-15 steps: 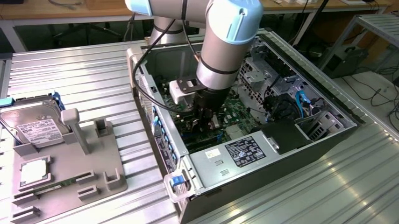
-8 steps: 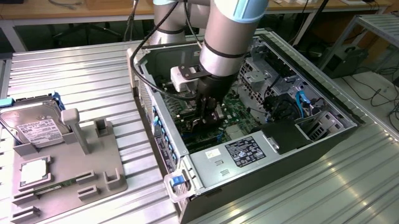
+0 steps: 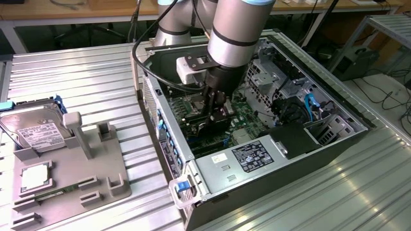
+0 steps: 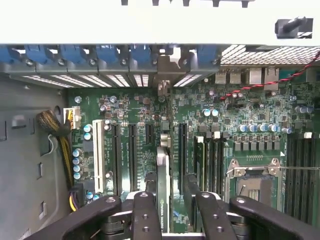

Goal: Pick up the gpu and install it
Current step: 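Insert the gpu into the slot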

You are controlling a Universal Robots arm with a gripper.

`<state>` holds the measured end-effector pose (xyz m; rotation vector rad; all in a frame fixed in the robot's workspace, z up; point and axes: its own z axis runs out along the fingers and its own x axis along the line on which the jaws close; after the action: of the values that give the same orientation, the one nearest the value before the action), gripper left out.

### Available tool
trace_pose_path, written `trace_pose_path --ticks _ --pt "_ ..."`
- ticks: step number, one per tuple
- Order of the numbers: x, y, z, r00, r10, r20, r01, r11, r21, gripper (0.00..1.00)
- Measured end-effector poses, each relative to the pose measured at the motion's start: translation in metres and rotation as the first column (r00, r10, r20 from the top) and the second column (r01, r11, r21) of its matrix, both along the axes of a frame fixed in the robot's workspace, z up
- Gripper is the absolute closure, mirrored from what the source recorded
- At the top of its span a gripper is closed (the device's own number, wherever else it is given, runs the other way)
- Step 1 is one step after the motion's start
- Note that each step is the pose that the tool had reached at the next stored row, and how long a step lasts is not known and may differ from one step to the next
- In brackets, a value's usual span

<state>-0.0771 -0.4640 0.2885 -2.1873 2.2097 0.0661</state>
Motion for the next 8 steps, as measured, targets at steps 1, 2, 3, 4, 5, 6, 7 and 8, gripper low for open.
trace_pose_path --ticks 1,2,3,4,5,6,7,8 --pt "0.0000 0.0000 0.0000 1.0000 0.000 0.0000 0.000 1.0000 -0.0001 0.73" --pt "0.0000 0.0000 0.0001 1.0000 0.000 -0.0001 0.000 1.0000 -0.0002 0.79" --pt "0.0000 0.0000 0.0001 1.0000 0.000 -0.0001 0.000 1.0000 -0.0002 0.85" --pt "0.0000 0.0000 0.0001 1.0000 0.000 -0.0001 0.000 1.0000 -0.0001 0.85" --pt "0.0000 0.0000 0.0001 1.0000 0.000 -0.0001 0.000 1.0000 -0.0002 0.85" --pt "0.0000 0.0000 0.0001 1.0000 0.000 -0.0001 0.000 1.0000 -0.0001 0.89" --pt "0.0000 0.0000 0.0001 1.0000 0.000 -0.0001 0.000 1.0000 -0.0002 0.89" --pt "0.0000 0.0000 0.0001 1.0000 0.000 -0.0001 0.000 1.0000 -0.0002 0.89"
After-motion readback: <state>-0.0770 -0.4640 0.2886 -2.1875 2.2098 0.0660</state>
